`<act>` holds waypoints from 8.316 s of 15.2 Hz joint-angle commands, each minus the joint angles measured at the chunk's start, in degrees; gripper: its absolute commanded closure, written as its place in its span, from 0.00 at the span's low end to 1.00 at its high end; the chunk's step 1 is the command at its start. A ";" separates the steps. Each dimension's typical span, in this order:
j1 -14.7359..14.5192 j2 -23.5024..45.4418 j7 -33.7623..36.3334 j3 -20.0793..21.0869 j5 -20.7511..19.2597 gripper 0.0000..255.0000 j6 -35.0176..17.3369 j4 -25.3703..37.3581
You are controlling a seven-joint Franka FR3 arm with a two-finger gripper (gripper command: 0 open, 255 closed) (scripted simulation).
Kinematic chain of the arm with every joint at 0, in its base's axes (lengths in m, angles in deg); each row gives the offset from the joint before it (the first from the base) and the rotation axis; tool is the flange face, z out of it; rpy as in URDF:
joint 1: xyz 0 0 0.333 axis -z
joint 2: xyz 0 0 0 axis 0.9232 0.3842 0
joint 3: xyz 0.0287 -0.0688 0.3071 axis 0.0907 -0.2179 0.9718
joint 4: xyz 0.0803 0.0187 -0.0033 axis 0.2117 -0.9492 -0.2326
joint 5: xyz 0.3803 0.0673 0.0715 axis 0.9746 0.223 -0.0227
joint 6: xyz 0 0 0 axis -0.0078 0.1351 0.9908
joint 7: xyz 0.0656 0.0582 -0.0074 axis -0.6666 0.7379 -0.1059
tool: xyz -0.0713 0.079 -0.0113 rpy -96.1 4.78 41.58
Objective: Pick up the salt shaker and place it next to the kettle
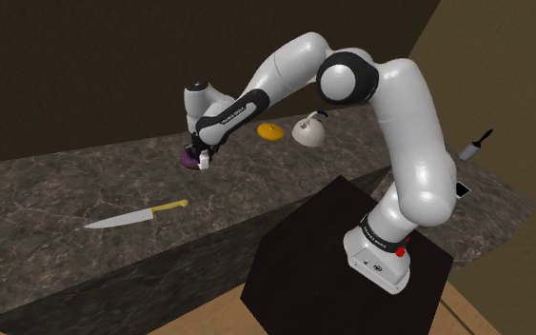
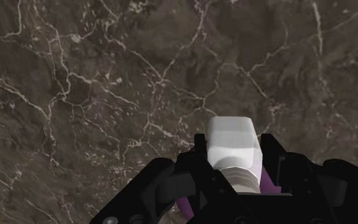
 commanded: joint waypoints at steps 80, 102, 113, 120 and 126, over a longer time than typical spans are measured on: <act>39.04 -31.17 -62.54 -13.47 16.05 1.00 3.60 -19.98; 60.22 -3.96 -88.69 -16.02 25.04 1.00 18.25 22.75; 64.13 6.67 -91.29 -15.56 26.17 1.00 20.65 35.87; 64.12 8.79 -91.38 -15.37 26.38 1.00 16.85 34.18; 64.20 11.17 -91.43 -15.17 26.58 1.00 14.02 33.73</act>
